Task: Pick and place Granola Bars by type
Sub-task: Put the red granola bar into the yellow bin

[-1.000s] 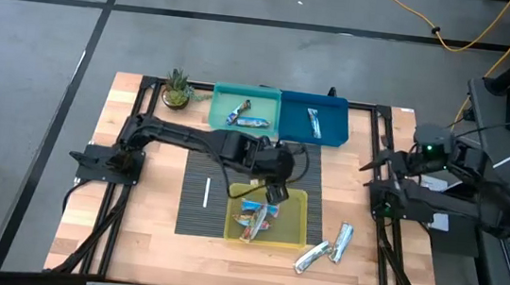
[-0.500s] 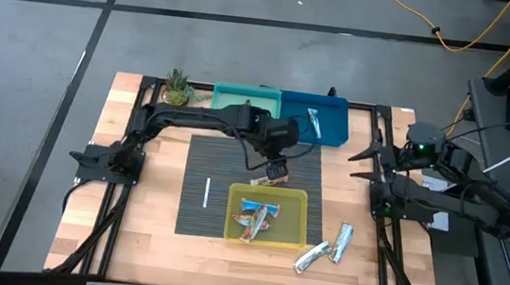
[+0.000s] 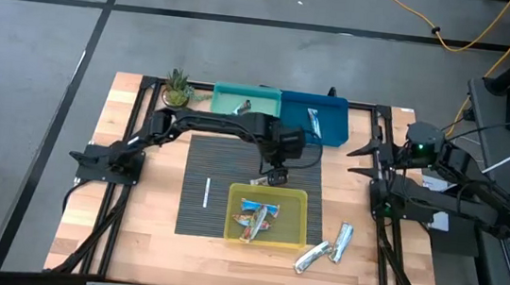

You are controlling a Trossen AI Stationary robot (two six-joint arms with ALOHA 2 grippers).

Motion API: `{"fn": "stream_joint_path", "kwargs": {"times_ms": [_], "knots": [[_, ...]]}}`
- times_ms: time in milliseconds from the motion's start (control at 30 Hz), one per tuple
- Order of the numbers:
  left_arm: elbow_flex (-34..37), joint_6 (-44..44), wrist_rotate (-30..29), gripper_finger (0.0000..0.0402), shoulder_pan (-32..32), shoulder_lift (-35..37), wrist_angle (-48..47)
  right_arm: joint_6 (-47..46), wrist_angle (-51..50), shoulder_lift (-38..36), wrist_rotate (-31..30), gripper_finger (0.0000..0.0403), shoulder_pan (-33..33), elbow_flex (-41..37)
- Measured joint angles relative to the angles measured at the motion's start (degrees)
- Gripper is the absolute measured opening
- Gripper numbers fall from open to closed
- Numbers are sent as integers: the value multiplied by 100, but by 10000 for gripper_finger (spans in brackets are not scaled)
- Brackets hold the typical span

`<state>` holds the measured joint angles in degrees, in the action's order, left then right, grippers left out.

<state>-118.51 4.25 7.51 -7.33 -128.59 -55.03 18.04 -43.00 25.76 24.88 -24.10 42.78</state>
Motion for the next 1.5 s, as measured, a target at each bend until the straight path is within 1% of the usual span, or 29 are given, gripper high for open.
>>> {"fn": "stream_joint_path", "kwargs": {"times_ms": [267, 400, 633, 900, 1000, 1167, 1267, 1500], "knots": [[2, -205, 81, 244, 20, -370, 50, -138, 0, 0, 4, 196, 1, 0], [4, -216, 58, 245, 4, -557, 135, -284, -3, 0, 10, 196, 0, 0], [3, -358, -24, 244, 6, -797, 167, -282, -7, -2, 24, 196, 2, 0], [2, -459, -120, 238, 4, -897, 381, -278, -9, -2, 24, 196, 0, 2], [4, -460, -149, 232, 4, -933, 313, -275, -7, -2, 22, 196, 0, 2], [6, -433, -153, 215, 4, -1016, 303, -271, -7, -2, 22, 196, 0, 2], [2, -353, -287, 198, 10, -1021, 358, -267, -7, -2, 22, 196, 0, 2], [2, -215, -291, 127, 11, -1036, 340, -262, -7, -2, 20, 196, 0, 2]]}}
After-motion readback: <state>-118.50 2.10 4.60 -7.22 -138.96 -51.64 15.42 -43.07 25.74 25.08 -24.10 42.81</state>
